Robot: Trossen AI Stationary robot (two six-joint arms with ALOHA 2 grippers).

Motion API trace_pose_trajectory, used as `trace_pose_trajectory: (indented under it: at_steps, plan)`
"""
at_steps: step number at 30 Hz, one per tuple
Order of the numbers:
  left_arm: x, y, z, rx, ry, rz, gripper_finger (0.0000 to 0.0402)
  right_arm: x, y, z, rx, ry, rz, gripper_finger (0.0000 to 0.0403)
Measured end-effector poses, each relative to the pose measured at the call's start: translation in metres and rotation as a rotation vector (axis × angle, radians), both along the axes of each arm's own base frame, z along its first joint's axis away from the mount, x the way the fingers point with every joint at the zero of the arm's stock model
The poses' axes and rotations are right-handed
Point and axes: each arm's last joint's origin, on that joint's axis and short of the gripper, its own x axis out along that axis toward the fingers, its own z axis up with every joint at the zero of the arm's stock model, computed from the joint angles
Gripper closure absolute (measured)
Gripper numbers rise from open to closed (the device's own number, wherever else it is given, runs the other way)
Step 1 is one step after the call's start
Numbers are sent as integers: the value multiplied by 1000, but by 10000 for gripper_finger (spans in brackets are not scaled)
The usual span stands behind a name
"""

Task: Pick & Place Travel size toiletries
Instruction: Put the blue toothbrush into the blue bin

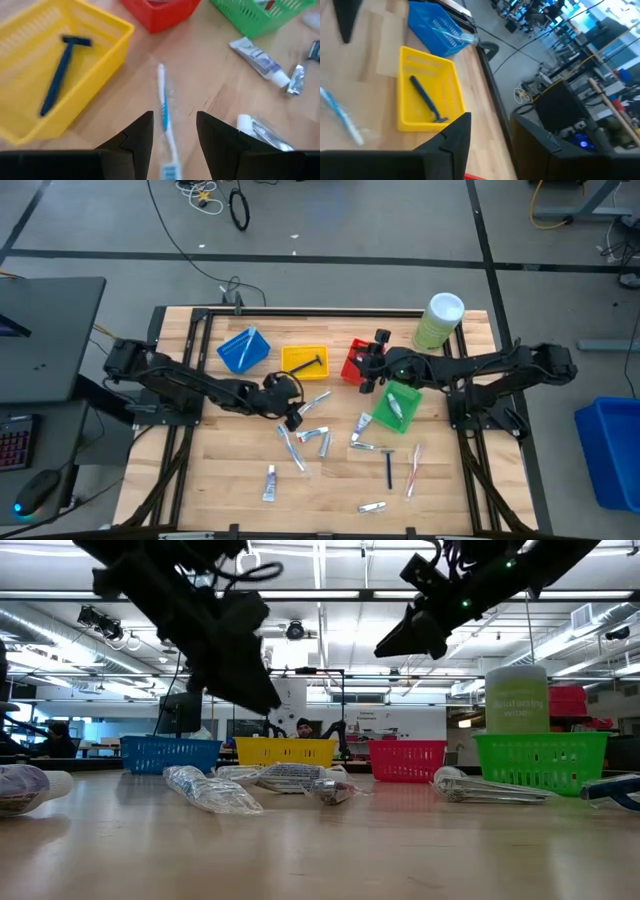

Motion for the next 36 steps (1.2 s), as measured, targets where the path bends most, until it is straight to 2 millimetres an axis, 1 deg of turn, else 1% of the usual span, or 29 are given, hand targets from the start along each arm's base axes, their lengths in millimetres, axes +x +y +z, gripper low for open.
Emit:
trace_pose_trajectory:
  at_steps: [4, 8, 9, 11, 12, 15, 18, 21, 24, 32, 36]
  plan:
    - [13, -2, -25, 14, 28, 5, 244, 1, -6, 4, -16, -35, 0, 254]
    - [25, 0, -41, 33, 66, 23, 244, 2, -12, 9, 0, -96, 48, 248]
    - [29, 0, -43, 29, 61, 22, 244, 3, -14, 10, 1, -110, 65, 246]
    - [31, 1, -50, 36, 92, 28, 244, 3, -16, 13, 2, -139, 98, 244]
    - [35, 1, -51, 33, 87, 27, 244, 3, -18, 14, 4, -153, 111, 242]
    - [39, 1, -57, 31, 106, 26, 244, 4, -20, 16, 13, -177, 149, 240]
    - [41, 2, -63, 16, 120, 16, 244, 4, -22, 17, 37, -193, 184, 242]
    - [40, 4, -67, 8, 133, 44, 247, 4, -22, 17, 56, -196, 215, 248]
    - [40, 6, -67, -13, 136, 47, 268, 4, -21, 16, 78, -193, 218, 254]
    - [43, 9, -65, -12, 131, 43, 369, 3, -21, 12, 177, -192, 198, 255]
    - [50, 8, -56, 23, 108, 24, 373, 2, -21, 6, 246, -157, 183, 247]
